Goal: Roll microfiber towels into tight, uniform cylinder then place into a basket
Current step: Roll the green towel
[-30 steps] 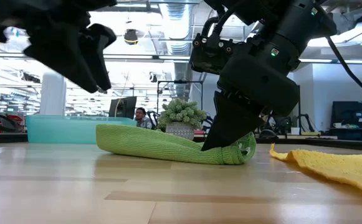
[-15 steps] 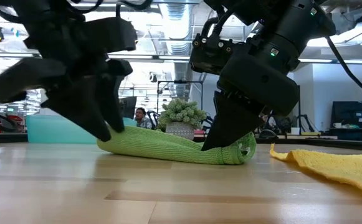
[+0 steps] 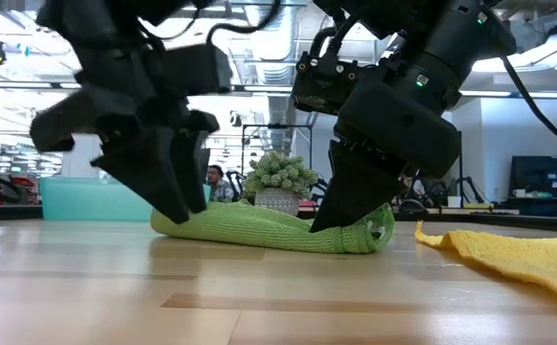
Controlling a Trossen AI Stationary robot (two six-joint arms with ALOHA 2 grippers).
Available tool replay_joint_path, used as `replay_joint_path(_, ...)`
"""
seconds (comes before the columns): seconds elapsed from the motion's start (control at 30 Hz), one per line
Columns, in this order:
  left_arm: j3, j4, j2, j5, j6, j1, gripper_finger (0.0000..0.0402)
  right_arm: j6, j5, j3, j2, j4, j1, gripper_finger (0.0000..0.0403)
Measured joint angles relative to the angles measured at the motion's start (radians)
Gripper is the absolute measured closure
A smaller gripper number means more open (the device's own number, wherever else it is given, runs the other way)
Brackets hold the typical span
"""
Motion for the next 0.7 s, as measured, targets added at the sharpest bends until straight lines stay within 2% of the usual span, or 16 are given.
replay_joint_path(0.13,0.0,0.003,0.036,0.036,0.011,0.034,0.0237,-0.001,-0.002,0.0,0.0,-0.001,0.0,0.0291)
replay_joint_path(0.43,0.004,-0.011,0.074,0.04,-0.029,0.06,0.0237,-0.002,-0.002,0.003,0.0,0.001,0.007,0.0291)
replay_joint_path(0.57,0.004,-0.02,0.074,0.058,-0.146,0.056,0.0237,-0.002,0.002,0.002,0.0,0.012,0.011,0.0291)
replay_joint_path(0.7,0.004,-0.024,0.075,0.066,-0.348,0.048,0.0237,-0.013,-0.003,0.002,-0.01,0.0,0.011,0.0291)
